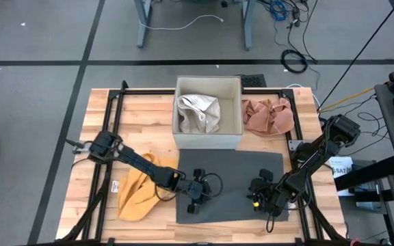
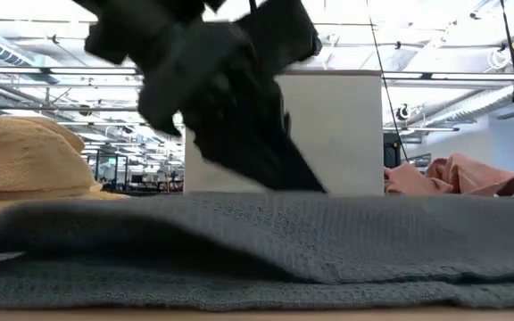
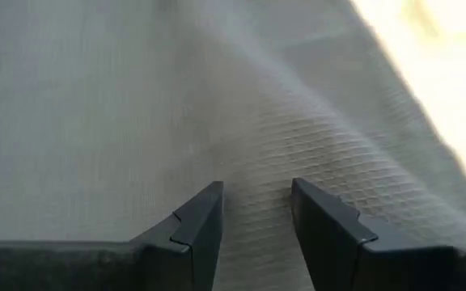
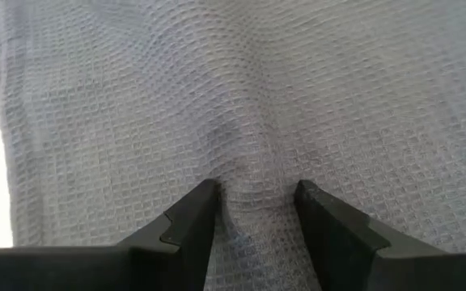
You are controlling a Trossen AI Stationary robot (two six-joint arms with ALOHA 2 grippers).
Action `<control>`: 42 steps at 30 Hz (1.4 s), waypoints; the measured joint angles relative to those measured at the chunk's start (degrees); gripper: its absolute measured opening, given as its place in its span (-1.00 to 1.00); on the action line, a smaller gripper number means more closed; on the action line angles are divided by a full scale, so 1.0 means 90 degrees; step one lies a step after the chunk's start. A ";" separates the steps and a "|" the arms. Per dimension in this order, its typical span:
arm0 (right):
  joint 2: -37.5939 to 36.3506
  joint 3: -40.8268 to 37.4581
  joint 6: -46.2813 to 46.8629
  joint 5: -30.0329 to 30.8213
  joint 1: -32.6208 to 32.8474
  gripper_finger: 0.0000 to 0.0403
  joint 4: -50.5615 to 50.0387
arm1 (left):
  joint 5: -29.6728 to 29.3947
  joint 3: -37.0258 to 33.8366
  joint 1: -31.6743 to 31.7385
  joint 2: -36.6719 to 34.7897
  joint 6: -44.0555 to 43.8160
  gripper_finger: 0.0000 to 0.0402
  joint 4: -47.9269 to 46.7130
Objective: Fold towel
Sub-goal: Fold the gray towel
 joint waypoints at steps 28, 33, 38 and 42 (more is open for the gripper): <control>0.0326 0.0799 -0.2421 0.0757 -0.0438 -0.18 0.0602 | 0.0309 0.0500 -0.0243 0.0120 -0.0285 -0.24 -0.0378; 0.0784 0.0799 -0.2433 0.0733 -0.0599 -0.18 0.0722 | 0.0278 0.0500 -0.0339 0.0122 -0.0589 -0.24 -0.0985; 0.1297 0.0823 -0.2440 0.0461 -0.0705 -0.18 0.1115 | -0.0108 0.0500 -0.0403 0.0122 -0.0974 -0.24 -0.1572; 0.1402 0.0835 -0.2450 0.0422 -0.0712 -0.18 0.1190 | -0.0156 0.0500 -0.0427 0.0119 -0.1123 -0.24 -0.1657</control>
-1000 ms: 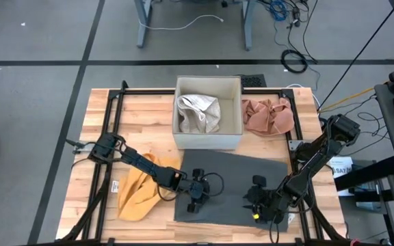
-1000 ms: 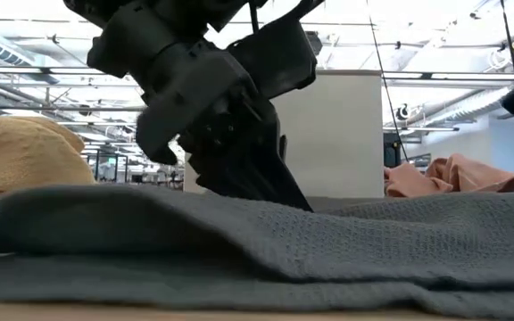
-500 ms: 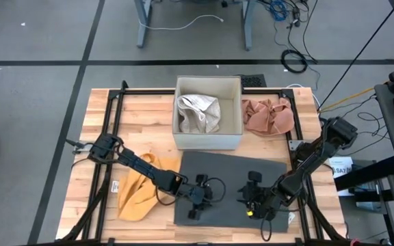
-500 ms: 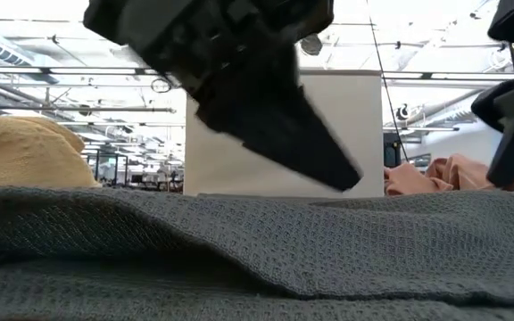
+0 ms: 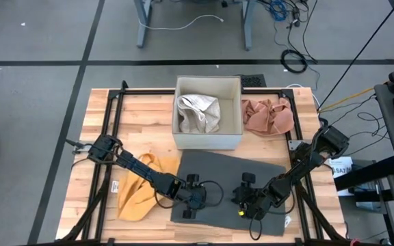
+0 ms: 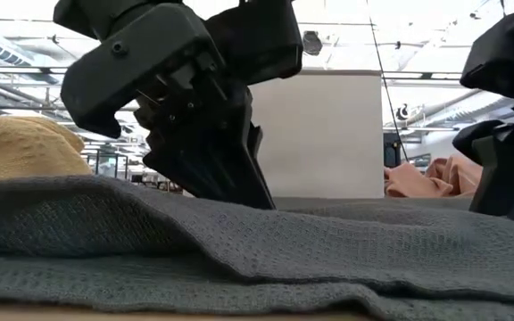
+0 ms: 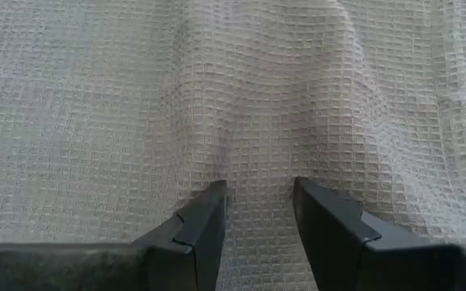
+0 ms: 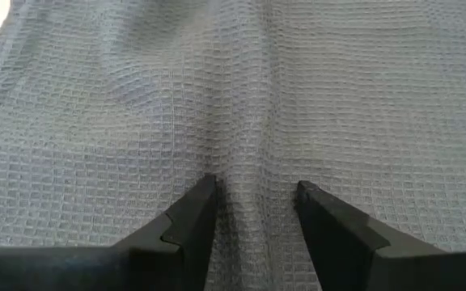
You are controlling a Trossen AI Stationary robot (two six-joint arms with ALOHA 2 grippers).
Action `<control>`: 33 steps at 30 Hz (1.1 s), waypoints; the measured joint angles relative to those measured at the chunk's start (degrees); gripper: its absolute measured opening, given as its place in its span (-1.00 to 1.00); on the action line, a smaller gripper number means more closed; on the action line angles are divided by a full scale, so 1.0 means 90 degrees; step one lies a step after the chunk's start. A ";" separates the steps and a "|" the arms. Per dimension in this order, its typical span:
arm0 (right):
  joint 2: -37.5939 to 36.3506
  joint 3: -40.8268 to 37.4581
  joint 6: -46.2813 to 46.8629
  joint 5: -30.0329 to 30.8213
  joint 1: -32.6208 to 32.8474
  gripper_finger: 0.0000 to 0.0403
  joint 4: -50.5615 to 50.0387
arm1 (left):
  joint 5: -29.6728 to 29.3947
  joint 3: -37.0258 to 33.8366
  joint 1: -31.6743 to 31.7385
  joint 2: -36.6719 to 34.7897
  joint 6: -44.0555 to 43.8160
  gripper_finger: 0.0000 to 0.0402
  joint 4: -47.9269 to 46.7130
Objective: Fold towel
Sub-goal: Fold the gray towel
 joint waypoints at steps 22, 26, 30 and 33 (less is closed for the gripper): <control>-0.1198 -0.0039 -0.2043 0.0122 -0.0005 -0.18 0.0769 | 0.0276 0.0005 -0.0745 -0.0532 -0.0208 -0.24 -0.0792; -0.1198 -0.0039 -0.2257 0.0133 -0.0007 -0.18 0.0973 | 0.0672 0.0004 -0.0997 -0.0531 -0.0696 -0.24 -0.1370; -0.1198 -0.0039 -0.2371 0.0152 -0.0048 -0.18 0.0972 | 0.0803 -0.0002 -0.1189 -0.0595 -0.1189 -0.24 -0.1725; -0.1187 -0.0039 -0.2397 0.0158 -0.0112 -0.18 0.0977 | 0.0786 0.0000 -0.1332 -0.0698 -0.1367 -0.24 -0.1727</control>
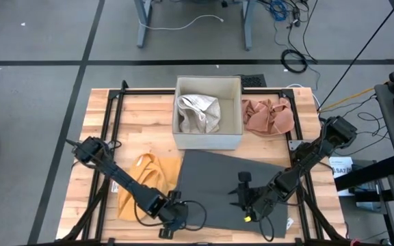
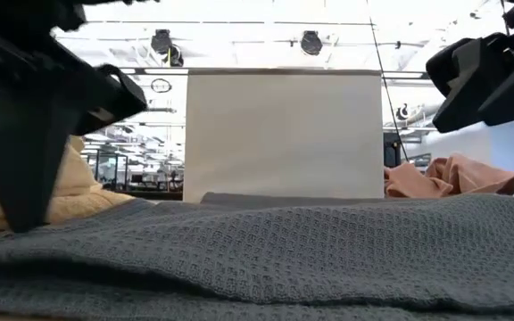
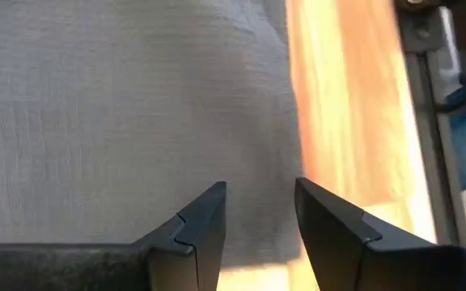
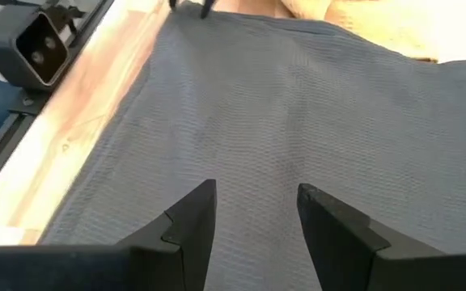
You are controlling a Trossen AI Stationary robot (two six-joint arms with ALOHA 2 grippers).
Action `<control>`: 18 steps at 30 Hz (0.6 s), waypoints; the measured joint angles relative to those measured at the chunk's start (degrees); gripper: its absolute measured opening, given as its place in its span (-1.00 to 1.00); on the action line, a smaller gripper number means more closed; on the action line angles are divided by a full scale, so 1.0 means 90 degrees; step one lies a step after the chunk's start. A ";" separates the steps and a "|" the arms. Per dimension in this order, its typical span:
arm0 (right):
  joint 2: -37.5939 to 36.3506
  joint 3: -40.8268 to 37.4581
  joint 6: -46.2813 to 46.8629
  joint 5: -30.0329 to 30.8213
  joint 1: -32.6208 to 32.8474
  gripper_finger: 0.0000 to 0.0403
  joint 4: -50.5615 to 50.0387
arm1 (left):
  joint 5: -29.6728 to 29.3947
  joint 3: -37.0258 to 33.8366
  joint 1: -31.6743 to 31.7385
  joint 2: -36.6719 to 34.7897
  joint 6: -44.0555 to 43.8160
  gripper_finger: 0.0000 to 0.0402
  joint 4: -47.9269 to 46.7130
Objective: Fold towel
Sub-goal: Fold the gray towel
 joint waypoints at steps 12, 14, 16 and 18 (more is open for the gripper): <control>0.0007 0.0000 -0.0158 0.0002 -0.0101 -0.18 0.0099 | -0.0552 0.0000 -0.0312 -0.0006 0.0151 -0.24 -0.0451; 0.0007 0.0002 -0.0178 0.0002 -0.0104 -0.18 0.0163 | -0.0686 0.0000 -0.0370 0.0002 0.0355 -0.24 -0.0451; 0.0007 0.0002 -0.0212 0.0002 -0.0104 -0.18 0.0168 | -0.0754 0.0000 -0.0422 0.0008 0.0485 -0.24 -0.0453; 0.0007 0.0004 -0.0235 0.0002 -0.0104 -0.18 0.0196 | -0.0750 0.0000 -0.0459 0.0011 0.0566 -0.24 -0.0436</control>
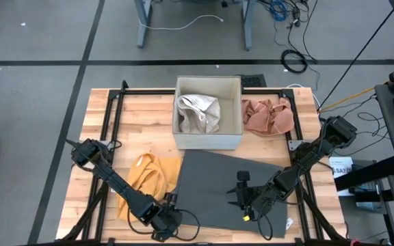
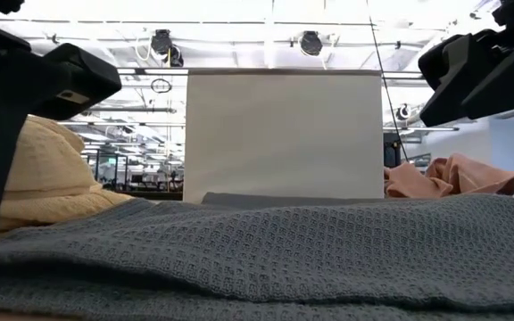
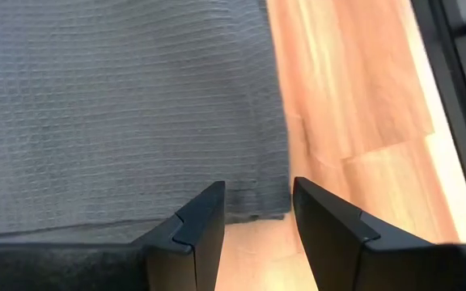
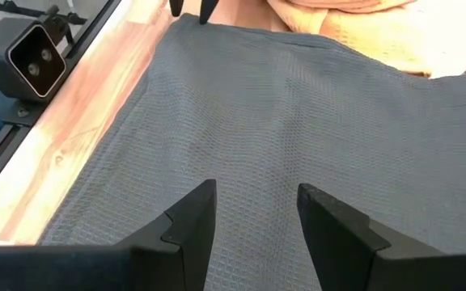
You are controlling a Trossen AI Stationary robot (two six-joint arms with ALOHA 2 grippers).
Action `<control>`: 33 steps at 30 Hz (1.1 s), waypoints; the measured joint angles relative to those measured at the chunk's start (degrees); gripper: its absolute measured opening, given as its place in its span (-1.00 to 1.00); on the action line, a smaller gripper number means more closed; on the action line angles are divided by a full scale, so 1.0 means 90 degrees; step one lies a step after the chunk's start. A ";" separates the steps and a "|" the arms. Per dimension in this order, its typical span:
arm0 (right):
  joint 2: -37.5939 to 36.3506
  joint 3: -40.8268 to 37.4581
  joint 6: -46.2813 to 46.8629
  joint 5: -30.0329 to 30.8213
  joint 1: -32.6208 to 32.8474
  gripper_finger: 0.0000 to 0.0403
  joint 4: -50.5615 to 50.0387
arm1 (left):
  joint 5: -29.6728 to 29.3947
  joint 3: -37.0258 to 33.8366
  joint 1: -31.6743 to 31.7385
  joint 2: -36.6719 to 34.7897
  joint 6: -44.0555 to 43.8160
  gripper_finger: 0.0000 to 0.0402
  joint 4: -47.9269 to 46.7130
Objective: Fold towel
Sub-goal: Fold the gray towel
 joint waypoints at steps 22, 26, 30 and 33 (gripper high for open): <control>0.0000 0.0001 0.0107 -0.0002 0.0000 -0.18 0.0134 | 0.0287 -0.0080 -0.0040 0.0202 0.0237 -0.23 0.0267; 0.0000 0.0001 0.0133 -0.0004 0.0000 -0.18 0.0137 | 0.0024 -0.0090 -0.0014 0.0379 0.0316 -0.24 0.0249; 0.0002 0.0001 0.0155 -0.0005 0.0000 -0.18 0.0150 | -0.0050 -0.0092 0.0041 0.0396 0.0395 -0.37 0.0226; 0.0002 0.0001 0.0168 -0.0005 0.0000 -0.18 0.0154 | -0.0225 -0.0097 0.0052 0.0401 0.0630 -0.59 0.0205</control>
